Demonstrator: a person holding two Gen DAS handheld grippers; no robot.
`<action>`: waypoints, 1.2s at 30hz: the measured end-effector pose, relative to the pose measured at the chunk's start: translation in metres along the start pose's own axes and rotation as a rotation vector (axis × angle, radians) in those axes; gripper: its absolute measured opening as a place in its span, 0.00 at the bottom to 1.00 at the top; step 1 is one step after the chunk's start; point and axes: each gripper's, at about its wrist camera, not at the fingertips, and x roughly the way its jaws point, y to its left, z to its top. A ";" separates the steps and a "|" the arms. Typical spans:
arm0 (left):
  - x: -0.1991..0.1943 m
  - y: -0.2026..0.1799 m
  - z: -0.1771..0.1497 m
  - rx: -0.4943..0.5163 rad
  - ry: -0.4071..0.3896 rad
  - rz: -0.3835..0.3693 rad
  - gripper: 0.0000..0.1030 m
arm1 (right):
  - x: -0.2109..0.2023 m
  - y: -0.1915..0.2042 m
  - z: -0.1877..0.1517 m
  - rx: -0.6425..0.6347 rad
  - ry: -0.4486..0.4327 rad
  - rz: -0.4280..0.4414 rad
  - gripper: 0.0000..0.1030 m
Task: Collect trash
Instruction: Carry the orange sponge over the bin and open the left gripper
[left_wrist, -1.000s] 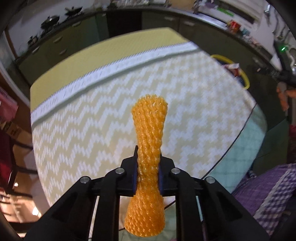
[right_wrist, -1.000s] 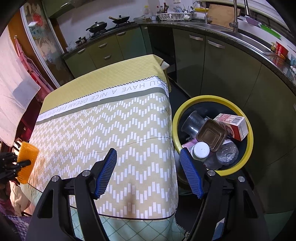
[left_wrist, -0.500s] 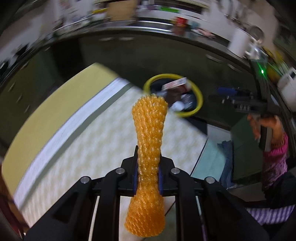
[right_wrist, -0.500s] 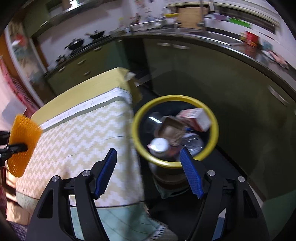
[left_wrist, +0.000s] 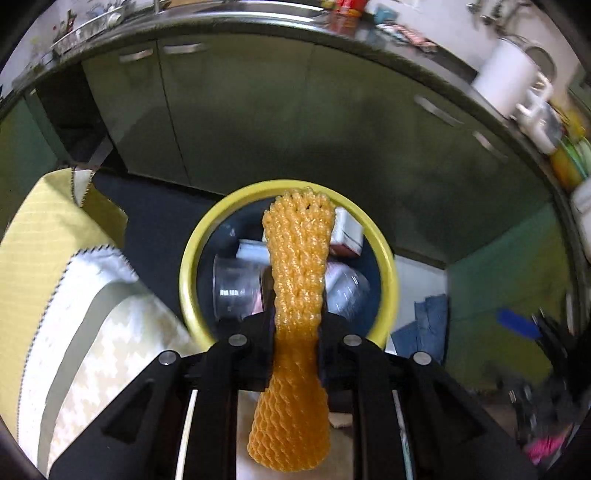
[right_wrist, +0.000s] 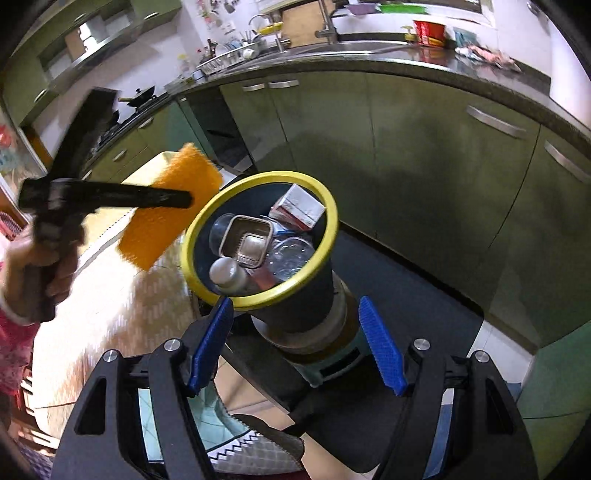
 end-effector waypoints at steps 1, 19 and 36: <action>0.006 0.001 0.003 -0.016 0.004 -0.003 0.18 | 0.001 -0.002 0.000 0.002 0.002 0.003 0.68; 0.007 0.012 0.003 -0.160 -0.019 -0.007 0.81 | 0.008 0.001 -0.003 -0.005 0.013 0.047 0.68; -0.182 0.063 -0.212 -0.275 -0.367 0.256 0.94 | 0.002 0.083 -0.031 -0.173 0.004 0.077 0.81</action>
